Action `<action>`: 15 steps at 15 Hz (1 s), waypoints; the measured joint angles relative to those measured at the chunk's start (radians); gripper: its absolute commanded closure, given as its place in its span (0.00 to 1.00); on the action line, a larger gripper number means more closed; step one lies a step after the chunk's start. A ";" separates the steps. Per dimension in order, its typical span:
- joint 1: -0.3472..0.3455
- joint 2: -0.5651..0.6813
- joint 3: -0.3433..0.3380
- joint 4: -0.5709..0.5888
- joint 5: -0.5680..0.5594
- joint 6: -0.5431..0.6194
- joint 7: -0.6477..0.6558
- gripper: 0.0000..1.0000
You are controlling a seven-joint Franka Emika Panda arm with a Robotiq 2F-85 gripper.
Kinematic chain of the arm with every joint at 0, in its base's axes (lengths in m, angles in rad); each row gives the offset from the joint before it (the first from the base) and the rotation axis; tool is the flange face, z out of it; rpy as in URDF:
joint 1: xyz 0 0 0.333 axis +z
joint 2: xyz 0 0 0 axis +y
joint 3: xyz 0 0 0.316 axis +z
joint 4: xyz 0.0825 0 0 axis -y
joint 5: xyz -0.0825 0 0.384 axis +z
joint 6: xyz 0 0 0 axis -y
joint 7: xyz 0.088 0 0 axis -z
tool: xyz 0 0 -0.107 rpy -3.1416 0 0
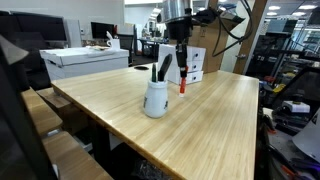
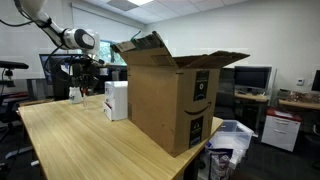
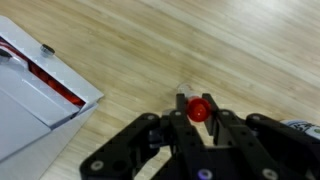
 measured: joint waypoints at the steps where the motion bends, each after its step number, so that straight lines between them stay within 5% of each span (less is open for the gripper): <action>1: 0.000 0.000 0.000 0.000 0.000 0.000 -0.001 0.50; 5: 0.000 0.000 0.000 -0.001 0.000 0.000 -0.002 0.27; 7: 0.000 0.000 0.000 -0.002 0.000 0.000 -0.004 0.01; 15: 0.000 -0.004 0.005 0.011 0.000 0.004 -0.004 0.00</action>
